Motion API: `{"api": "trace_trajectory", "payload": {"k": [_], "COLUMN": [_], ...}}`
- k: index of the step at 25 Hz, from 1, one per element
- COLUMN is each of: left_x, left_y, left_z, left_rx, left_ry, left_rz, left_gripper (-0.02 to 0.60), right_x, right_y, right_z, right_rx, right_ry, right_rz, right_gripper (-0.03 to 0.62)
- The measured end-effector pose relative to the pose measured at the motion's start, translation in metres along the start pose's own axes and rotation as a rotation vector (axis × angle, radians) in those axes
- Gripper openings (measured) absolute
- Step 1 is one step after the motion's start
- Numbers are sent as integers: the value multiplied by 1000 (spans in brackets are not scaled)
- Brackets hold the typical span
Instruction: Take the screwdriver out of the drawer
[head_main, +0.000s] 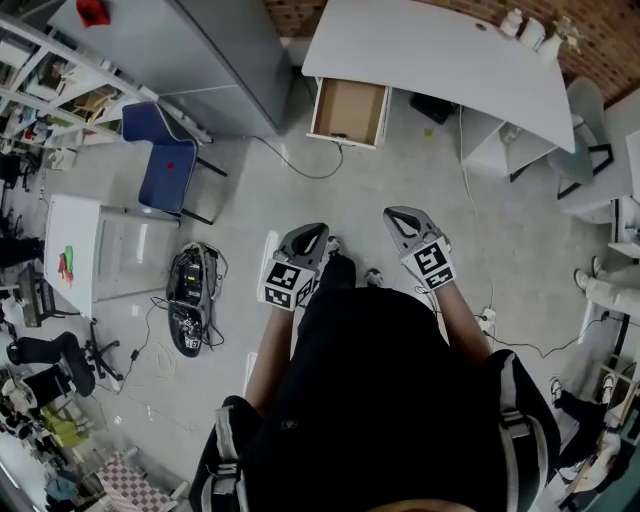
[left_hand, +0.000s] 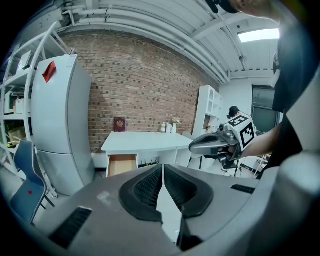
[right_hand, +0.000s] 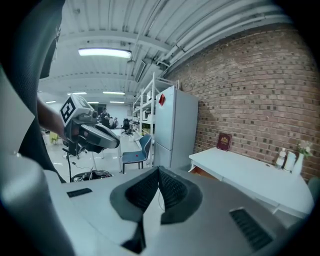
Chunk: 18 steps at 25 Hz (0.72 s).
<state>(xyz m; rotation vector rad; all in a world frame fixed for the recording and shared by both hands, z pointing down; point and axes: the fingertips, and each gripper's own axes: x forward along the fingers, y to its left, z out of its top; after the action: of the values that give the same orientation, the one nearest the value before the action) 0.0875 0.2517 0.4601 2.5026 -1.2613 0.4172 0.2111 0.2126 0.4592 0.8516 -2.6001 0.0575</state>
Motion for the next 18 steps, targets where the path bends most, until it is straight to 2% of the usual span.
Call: {"api": "trace_trajectory", "payload": {"k": [5, 18], "left_x": [8, 53], "left_y": [19, 68], "left_z": [5, 23], "left_rx": [-14, 1], "left_ry": [-8, 0], "left_rz": [-18, -136], "left_gripper": [23, 23], "right_x": [13, 53], "right_y": [-5, -36], "right_z": [7, 14], "right_rx": [-17, 40], "right_ry": [14, 69], "right_rz": [-13, -98], "right_gripper": [57, 57]}}
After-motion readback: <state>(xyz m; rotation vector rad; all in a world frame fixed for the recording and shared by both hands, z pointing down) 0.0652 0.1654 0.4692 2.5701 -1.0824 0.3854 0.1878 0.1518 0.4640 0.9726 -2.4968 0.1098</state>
